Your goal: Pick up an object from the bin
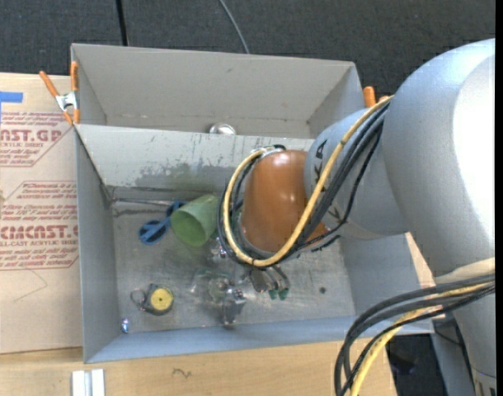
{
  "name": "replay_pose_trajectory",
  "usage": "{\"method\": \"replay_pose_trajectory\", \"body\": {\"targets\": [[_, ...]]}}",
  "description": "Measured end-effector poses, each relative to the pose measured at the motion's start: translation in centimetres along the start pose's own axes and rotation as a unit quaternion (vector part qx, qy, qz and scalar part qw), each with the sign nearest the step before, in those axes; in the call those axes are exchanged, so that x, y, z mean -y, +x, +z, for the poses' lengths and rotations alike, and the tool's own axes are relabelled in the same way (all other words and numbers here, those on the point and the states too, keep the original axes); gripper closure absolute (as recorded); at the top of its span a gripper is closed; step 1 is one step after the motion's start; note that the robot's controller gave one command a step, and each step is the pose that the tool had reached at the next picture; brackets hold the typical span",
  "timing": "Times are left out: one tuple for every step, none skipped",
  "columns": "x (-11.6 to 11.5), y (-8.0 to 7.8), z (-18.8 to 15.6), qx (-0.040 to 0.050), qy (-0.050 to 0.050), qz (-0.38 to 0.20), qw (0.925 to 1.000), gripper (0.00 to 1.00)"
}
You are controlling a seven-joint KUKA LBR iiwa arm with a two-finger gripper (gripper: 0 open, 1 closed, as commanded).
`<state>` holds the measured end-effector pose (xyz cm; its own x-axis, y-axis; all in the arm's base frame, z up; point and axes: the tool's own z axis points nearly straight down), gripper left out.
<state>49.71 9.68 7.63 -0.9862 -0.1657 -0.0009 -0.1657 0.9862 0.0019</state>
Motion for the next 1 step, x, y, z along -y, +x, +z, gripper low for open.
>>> {"method": "replay_pose_trajectory", "body": {"targets": [[0.21,-0.11,-0.10,0.0017,0.001,0.002,1.0000,1.00]]}}
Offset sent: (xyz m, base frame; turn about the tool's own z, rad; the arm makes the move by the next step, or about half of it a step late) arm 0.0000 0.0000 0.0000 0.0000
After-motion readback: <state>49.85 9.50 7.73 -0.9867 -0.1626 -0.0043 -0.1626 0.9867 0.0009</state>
